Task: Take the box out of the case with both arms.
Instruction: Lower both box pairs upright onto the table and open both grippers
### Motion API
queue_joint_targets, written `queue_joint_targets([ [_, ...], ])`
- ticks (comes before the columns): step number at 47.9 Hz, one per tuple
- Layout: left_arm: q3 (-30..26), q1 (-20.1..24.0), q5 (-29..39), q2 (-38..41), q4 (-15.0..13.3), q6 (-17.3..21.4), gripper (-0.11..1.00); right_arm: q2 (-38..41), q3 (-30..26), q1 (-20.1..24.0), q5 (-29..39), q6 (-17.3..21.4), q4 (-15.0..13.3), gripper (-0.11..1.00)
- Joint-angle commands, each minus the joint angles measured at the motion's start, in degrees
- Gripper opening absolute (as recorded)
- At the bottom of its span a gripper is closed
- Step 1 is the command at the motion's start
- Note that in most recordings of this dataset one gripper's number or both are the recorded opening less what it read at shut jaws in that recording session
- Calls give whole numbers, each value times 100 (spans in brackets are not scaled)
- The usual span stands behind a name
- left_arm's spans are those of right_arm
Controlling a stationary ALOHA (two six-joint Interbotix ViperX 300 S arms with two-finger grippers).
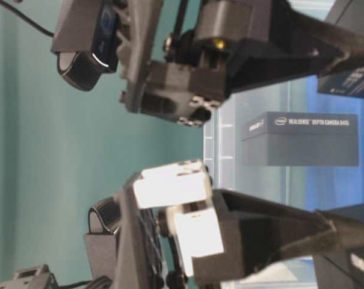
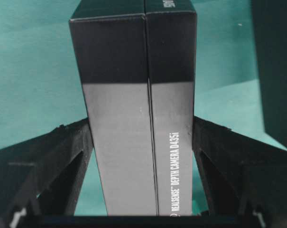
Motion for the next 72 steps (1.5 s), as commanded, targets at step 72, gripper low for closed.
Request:
queue_joint_targets([
  [72,-2531,35,3076,-448,158,510,86,-571,-2276,79,2962,-976,-299,90],
])
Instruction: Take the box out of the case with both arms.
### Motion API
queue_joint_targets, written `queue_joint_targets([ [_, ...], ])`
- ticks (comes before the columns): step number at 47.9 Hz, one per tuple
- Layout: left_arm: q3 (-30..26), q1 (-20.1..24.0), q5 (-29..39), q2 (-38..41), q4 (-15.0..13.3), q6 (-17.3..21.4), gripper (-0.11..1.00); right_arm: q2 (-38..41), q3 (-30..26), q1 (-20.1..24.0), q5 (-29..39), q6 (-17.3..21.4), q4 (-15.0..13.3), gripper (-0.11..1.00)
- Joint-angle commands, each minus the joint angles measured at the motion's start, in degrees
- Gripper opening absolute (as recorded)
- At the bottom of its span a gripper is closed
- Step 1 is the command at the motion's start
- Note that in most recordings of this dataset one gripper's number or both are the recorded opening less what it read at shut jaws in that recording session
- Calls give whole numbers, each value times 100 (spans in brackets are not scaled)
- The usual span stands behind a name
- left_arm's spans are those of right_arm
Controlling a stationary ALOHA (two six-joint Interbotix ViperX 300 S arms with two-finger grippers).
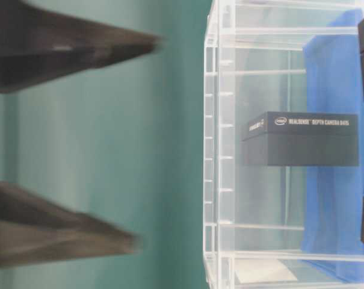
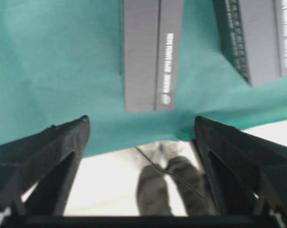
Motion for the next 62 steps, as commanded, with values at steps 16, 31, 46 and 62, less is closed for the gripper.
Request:
queue_joint_targets([
  [16,-1424,272,1063,-9,176,510,86,-193,-1257,26,1257,-606,-431,90],
  [31,-1521,299,1213,35,264,606,86,-193,-1292,-9,1327,-694,-431,90],
  [46,-1512,299,1230,35,272,615,86,-193,-1292,-18,1301,-694,-422,90],
  [62,-1494,290,1257,9,272,633,86,-193,-1283,0,1274,-721,-378,88],
])
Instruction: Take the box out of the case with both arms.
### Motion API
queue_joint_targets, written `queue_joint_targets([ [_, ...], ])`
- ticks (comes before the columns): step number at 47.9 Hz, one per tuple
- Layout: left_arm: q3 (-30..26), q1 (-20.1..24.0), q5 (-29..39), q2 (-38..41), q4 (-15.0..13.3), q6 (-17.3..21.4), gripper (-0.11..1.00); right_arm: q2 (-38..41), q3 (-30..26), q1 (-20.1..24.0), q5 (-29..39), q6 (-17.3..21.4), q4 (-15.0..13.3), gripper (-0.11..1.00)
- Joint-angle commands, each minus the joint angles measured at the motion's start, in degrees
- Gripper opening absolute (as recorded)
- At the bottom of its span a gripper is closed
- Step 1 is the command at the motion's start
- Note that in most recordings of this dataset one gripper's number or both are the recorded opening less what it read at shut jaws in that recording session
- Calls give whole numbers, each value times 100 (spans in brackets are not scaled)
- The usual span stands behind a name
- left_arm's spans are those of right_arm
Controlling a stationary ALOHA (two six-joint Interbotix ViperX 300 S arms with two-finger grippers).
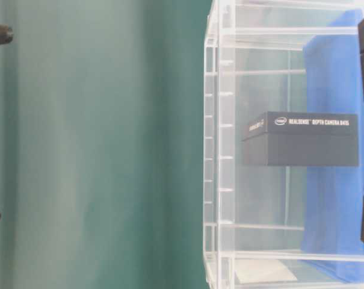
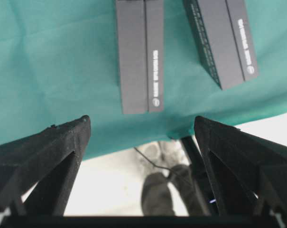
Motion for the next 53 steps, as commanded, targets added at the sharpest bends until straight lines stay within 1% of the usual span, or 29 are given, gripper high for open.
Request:
queue_joint_targets([
  [1,-88,0,35,-123,26,0,86,-193,-97,9,35,-26,26,88],
  [6,9,-53,237,-211,18,-9,86,-299,18,44,308,-114,193,86],
  [10,167,-132,457,-360,18,-44,86,-422,149,70,536,-97,360,86],
  [16,580,-220,580,-686,18,-114,86,-721,483,141,694,-26,466,86],
  [21,958,-264,571,-993,0,-255,86,-1046,870,237,686,149,492,86],
  [30,1661,-439,571,-1556,0,-703,86,-1644,1547,448,650,642,527,86],
  [35,2048,-571,545,-1863,-18,-923,86,-1925,1837,545,642,809,554,86],
  [41,2505,-738,413,-2224,-26,-1257,86,-2188,2092,642,642,932,554,86],
  [46,2769,-817,281,-2443,-26,-1477,86,-2320,2259,677,633,984,554,86],
  [53,2892,-826,88,-2531,-9,-1556,86,-2320,2294,677,624,993,554,86],
])
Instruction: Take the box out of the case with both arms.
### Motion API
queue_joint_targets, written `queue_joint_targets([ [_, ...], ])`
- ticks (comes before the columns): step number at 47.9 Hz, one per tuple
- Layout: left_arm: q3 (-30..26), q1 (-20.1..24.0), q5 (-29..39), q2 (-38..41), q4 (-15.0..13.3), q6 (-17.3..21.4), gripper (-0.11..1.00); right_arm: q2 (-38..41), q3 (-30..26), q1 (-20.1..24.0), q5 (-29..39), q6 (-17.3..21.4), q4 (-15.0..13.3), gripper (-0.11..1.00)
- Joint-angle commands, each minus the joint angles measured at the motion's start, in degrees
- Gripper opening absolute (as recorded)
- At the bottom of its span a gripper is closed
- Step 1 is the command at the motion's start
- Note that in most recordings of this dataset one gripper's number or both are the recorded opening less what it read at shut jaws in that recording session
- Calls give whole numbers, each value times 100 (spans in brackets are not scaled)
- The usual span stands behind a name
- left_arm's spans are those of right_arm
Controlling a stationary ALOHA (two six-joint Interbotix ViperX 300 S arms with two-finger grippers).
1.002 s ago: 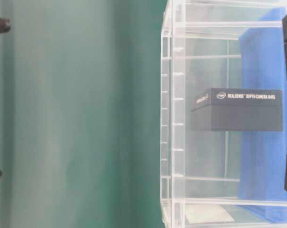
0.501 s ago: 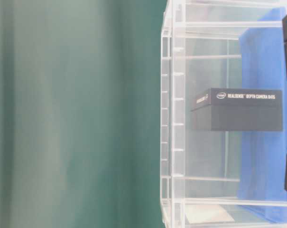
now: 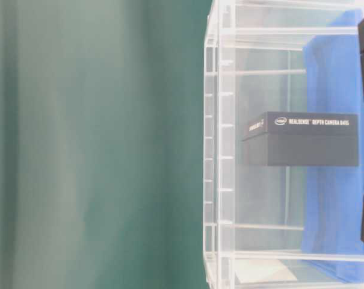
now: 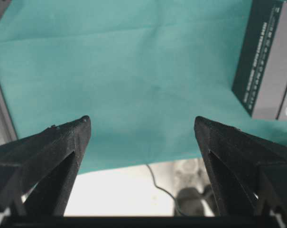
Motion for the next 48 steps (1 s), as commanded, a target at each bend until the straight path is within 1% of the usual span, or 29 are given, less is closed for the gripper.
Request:
queue_joint_targets([
  [1,-35,-26,-88,-79,18,-26,86,-70,-53,26,-44,9,0,86],
  [28,-44,-26,-158,-26,18,-18,86,-62,-53,18,-79,9,-18,86],
  [35,-9,123,-132,-53,44,44,86,-79,-26,-158,-62,-88,-35,86],
  [37,35,237,-114,-79,44,132,86,-97,9,-272,-70,-141,-53,85],
  [39,70,352,-114,-114,44,229,86,-149,70,-439,-79,-290,-70,85],
  [44,149,721,-114,-176,44,633,86,-299,246,-861,-158,-756,-70,85],
  [45,158,791,-114,-193,44,703,86,-343,299,-1002,-202,-914,-70,85],
  [48,211,1020,-114,-220,44,914,86,-448,413,-1301,-325,-1195,-70,85],
])
